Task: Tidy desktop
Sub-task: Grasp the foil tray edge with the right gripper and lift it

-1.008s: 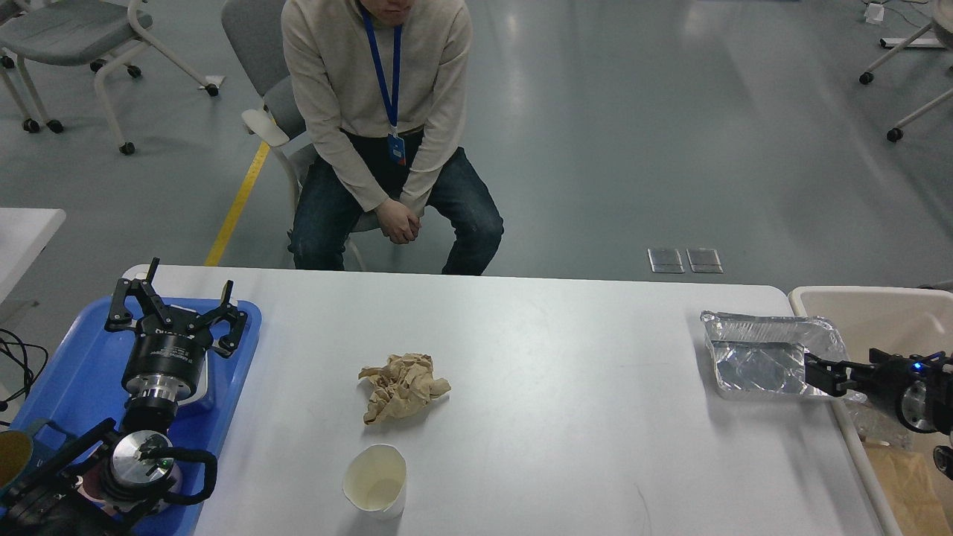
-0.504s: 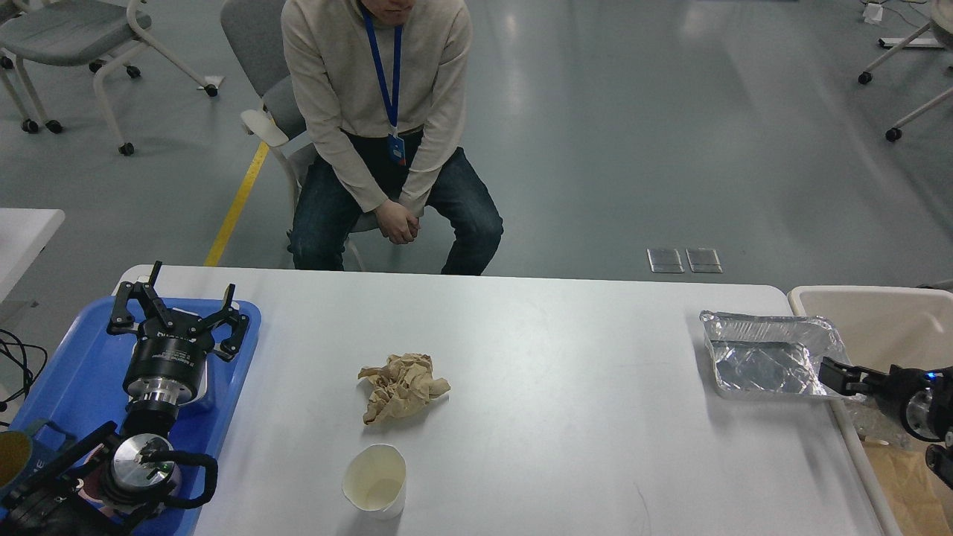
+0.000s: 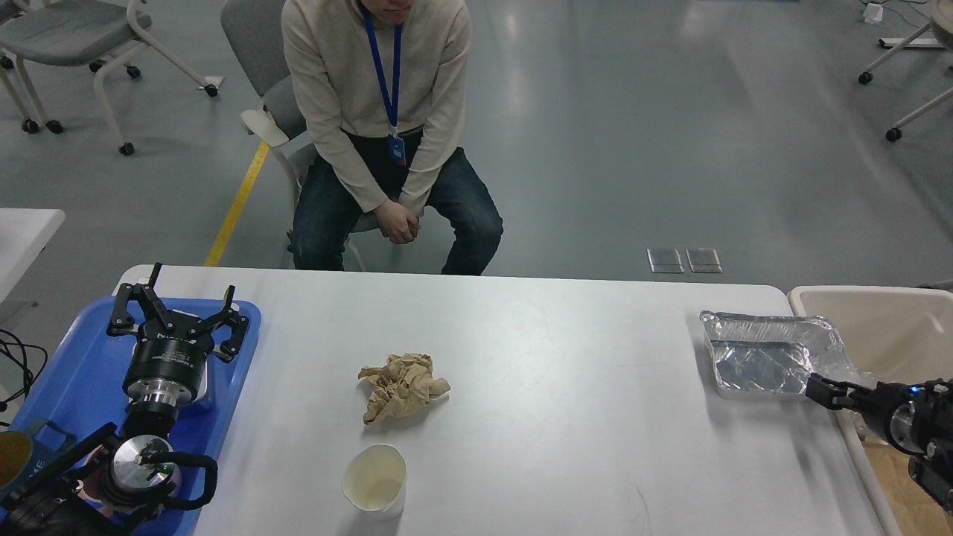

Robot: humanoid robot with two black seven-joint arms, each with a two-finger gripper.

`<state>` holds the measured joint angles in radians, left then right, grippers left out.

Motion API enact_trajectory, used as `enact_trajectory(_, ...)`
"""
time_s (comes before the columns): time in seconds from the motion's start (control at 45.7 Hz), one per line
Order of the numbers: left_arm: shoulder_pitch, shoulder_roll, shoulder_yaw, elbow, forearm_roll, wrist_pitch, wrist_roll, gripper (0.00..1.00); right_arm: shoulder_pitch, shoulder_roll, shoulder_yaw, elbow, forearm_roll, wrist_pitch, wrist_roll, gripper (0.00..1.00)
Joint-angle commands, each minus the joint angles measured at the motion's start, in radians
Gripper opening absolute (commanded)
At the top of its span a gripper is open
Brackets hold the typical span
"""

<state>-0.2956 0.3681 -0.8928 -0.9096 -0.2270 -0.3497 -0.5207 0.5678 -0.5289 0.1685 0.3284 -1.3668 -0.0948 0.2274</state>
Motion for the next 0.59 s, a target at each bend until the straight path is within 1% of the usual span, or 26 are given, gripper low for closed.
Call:
enact_trajectory(0.0, 0.001, 0.000, 0.000, 0.000, 0.000, 0.000, 0.001, 0.96, 0.000, 0.003, -0.001, -0.006, 0.002, 0.000, 0.003, 1.00)
enact_trajectory(0.066, 0.003, 0.000, 0.000, 0.000, 0.000, 0.000, 0.001, 0.96, 0.000, 0.003, -0.001, -0.006, 0.008, 0.000, 0.004, 1.00)
enact_trajectory(0.088, 0.006, 0.000, 0.000, 0.000, 0.000, 0.000, 0.001, 0.96, 0.000, 0.003, -0.001, -0.006, 0.008, 0.000, 0.004, 0.97)
enact_trajectory(0.153, 0.009, 0.000, -0.001, 0.000, 0.000, 0.000, 0.001, 0.96, 0.001, 0.004, -0.001, -0.006, 0.009, 0.001, 0.006, 0.82)
enact_trajectory(0.241, 0.009, 0.000, -0.001, 0.000, 0.000, 0.000, -0.001, 0.96, 0.001, 0.004, -0.001, -0.006, 0.009, 0.012, 0.009, 0.71)
enact_trajectory(0.329, 0.010, 0.000, -0.003, 0.000, 0.000, 0.000, 0.001, 0.96, 0.000, 0.004, -0.001, -0.006, 0.009, 0.030, 0.010, 0.58)
enact_trajectory(0.438, 0.013, 0.002, -0.005, 0.000, 0.000, 0.000, 0.001, 0.96, 0.001, 0.003, -0.001, -0.006, 0.011, 0.047, 0.010, 0.33)
enact_trajectory(0.482, 0.013, 0.002, -0.005, 0.000, 0.000, 0.000, 0.001, 0.96, 0.001, 0.003, -0.001, -0.008, 0.015, 0.056, 0.010, 0.26)
enact_trajectory(0.548, 0.013, 0.002, -0.005, 0.000, 0.000, 0.000, 0.001, 0.96, 0.001, 0.004, -0.001, -0.008, 0.020, 0.064, 0.010, 0.12)
enact_trajectory(0.57, 0.015, 0.002, -0.005, 0.000, 0.000, 0.000, 0.001, 0.96, 0.001, 0.003, -0.003, -0.008, 0.020, 0.064, 0.010, 0.09)
